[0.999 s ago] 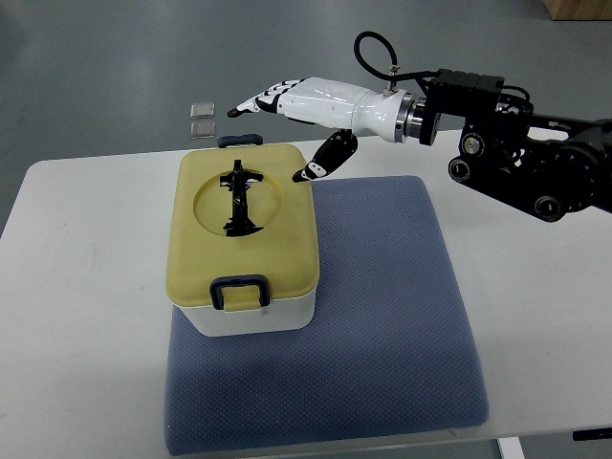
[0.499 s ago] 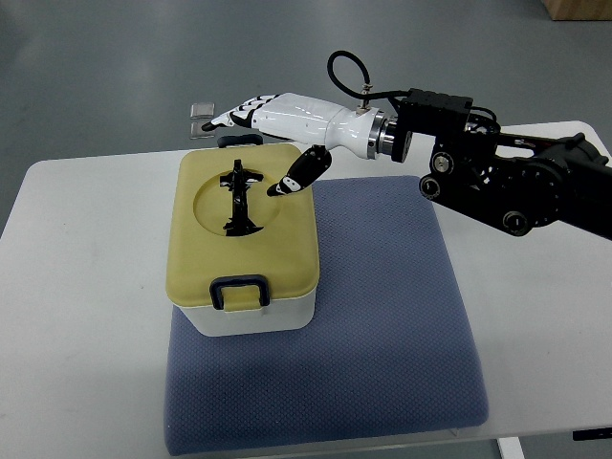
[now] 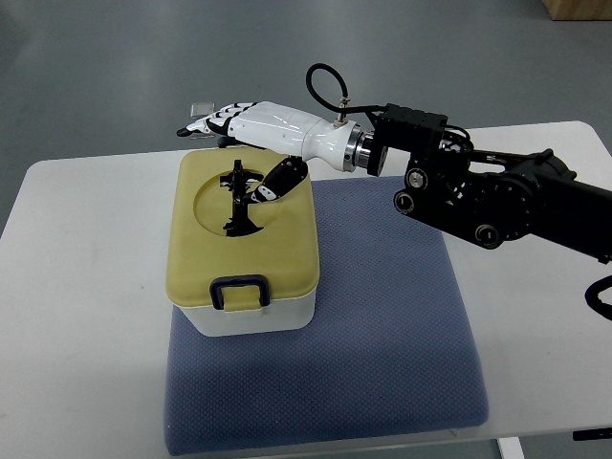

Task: Open white storage box with right hand
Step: 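Lower the right hand and close its fingers around the black lid handle, then lift the yellow lid off the box and carry it beside the box, then lower the yellow lid onto the mat and open the right hand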

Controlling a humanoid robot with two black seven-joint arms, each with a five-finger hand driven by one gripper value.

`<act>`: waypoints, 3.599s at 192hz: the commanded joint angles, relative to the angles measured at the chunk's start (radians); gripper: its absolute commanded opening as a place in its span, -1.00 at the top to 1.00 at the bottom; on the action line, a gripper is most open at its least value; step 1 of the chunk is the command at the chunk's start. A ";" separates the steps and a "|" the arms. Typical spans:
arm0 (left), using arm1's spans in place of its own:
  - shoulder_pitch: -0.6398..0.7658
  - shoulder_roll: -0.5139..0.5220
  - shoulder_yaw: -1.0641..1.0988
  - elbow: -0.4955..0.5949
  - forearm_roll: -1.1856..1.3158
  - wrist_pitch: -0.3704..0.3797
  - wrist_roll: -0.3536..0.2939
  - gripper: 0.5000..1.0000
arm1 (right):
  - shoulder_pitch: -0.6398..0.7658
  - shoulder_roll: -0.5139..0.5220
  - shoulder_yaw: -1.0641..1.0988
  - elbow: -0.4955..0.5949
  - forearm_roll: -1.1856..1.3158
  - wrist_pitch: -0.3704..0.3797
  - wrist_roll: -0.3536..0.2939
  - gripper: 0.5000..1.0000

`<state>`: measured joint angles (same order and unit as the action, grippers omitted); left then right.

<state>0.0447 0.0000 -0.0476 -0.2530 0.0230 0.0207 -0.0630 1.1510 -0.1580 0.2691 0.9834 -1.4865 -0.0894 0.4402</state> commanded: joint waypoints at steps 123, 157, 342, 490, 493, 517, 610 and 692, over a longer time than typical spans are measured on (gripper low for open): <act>0.001 0.000 -0.001 0.003 0.000 0.001 0.000 -1.00 | -0.008 0.025 0.010 -0.009 0.009 -0.021 -0.001 1.00; 0.000 0.000 -0.001 0.003 0.000 0.001 -0.001 -1.00 | 0.003 0.015 0.012 -0.005 0.014 -0.029 0.000 1.00; 0.000 0.000 0.002 0.001 0.000 0.001 0.000 -1.00 | 0.015 -0.413 0.045 0.124 0.034 -0.007 0.121 1.00; 0.000 0.000 0.002 -0.014 0.002 -0.002 0.058 -1.00 | -0.134 -0.549 -0.162 0.097 0.015 -0.105 0.171 1.00; 0.001 0.000 0.002 -0.014 0.002 -0.002 0.058 -1.00 | -0.136 -0.548 -0.169 0.097 0.017 -0.111 0.171 1.00; 0.000 0.000 0.002 -0.012 0.000 -0.002 0.058 -1.00 | -0.146 -0.541 -0.189 0.097 0.015 -0.145 0.171 1.00; 0.000 0.000 0.002 -0.009 0.000 -0.002 0.058 -1.00 | -0.166 -0.405 -0.192 0.097 0.015 -0.185 0.171 1.00; 0.000 0.000 0.003 -0.006 0.000 -0.002 0.058 -1.00 | -0.205 -0.373 -0.192 0.097 0.015 -0.191 0.171 -0.58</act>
<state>0.0446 0.0000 -0.0456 -0.2594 0.0229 0.0184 -0.0044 0.9587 -0.5295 0.0767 1.0798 -1.4711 -0.2820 0.6109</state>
